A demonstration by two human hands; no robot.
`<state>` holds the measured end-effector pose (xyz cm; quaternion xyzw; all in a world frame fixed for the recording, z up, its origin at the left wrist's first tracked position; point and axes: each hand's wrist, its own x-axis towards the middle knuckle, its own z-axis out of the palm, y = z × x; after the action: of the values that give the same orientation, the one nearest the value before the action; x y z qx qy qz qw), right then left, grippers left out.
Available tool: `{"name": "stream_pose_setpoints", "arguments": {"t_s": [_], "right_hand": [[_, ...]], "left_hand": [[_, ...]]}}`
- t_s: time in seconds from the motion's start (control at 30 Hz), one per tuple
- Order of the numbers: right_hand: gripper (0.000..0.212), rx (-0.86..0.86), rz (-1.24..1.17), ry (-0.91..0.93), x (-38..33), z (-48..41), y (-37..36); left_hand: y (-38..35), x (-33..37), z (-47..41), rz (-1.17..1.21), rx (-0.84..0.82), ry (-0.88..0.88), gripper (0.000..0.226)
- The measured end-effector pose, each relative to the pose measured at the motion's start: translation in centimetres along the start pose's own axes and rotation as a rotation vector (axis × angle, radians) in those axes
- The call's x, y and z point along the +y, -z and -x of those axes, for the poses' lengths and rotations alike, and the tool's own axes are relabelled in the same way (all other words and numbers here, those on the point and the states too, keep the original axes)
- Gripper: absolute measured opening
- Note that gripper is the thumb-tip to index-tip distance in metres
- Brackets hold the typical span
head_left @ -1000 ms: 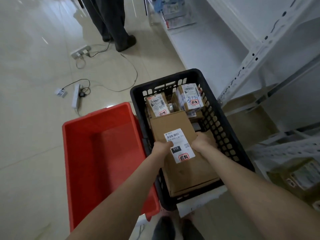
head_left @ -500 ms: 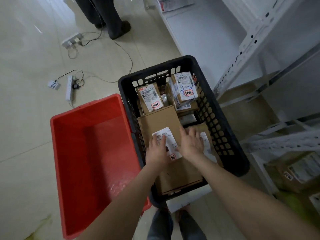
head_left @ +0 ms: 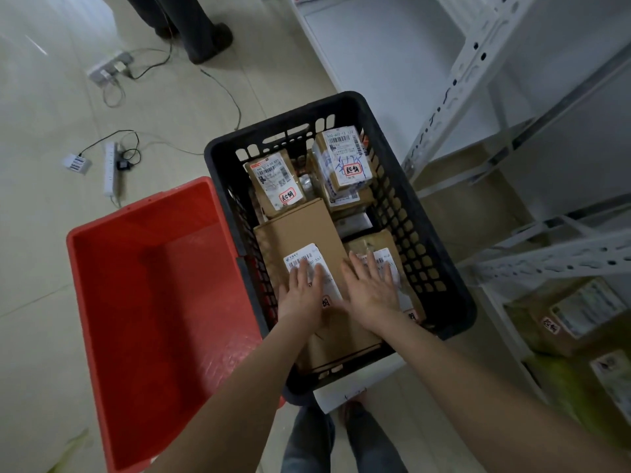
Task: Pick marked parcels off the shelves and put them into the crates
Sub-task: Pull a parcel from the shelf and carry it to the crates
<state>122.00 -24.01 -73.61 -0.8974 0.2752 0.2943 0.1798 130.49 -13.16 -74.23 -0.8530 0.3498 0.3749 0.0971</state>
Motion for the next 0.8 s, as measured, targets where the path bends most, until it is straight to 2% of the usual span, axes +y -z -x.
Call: {"name": "stream_pose_setpoints", "arguments": {"t_s": [0.07, 0.1, 0.17, 0.23, 0.3, 0.37, 0.47, 0.6, 0.67, 0.8], "right_hand": [[0.066, 0.135, -0.045, -0.077, 1.7, 0.2, 0.9], [0.065, 0.154, -0.03, -0.12, 2.6, 0.2, 1.4], [0.072, 0.088, 0.041, -0.163, 4.3, -0.1, 1.8], [0.08, -0.041, 0.133, -0.115, 4.8, -0.2, 1.7], [0.088, -0.109, 0.227, -0.079, 4.8, -0.3, 1.0], [0.088, -0.101, 0.305, -0.089, 4.9, -0.7, 0.8], [0.079, -0.066, 0.393, -0.099, 5.7, -1.4, 1.5], [0.069, -0.078, 0.389, -0.075, 6.8, -1.2, 1.7], [0.075, -0.083, 0.278, -0.02, 6.9, -1.0, 1.9], [0.1, -0.15, 0.092, 0.086, 5.6, -1.2, 2.0]], "left_hand": [[1.0, 0.2, -0.3, -0.026, 0.027, -0.073, 0.103], [1.6, 0.4, -0.4, -0.027, 0.06, -0.121, 0.101], [2.9, 1.4, -0.9, -0.041, 0.14, -0.234, 0.093], [3.7, 2.6, -1.4, -0.127, 0.144, -0.323, 0.082], [3.9, 3.3, -1.8, -0.224, 0.123, -0.34, 0.072], [3.9, 3.3, -2.2, -0.261, 0.122, -0.334, 0.068], [3.7, 2.9, -2.5, -0.274, 0.075, -0.337, 0.076], [2.2, 2.2, -2.2, -0.228, 0.031, -0.298, 0.094], [1.3, 1.6, -1.7, -0.179, 0.046, -0.242, 0.103], [0.2, 1.0, -0.8, -0.191, -0.002, -0.14, 0.122]]}}
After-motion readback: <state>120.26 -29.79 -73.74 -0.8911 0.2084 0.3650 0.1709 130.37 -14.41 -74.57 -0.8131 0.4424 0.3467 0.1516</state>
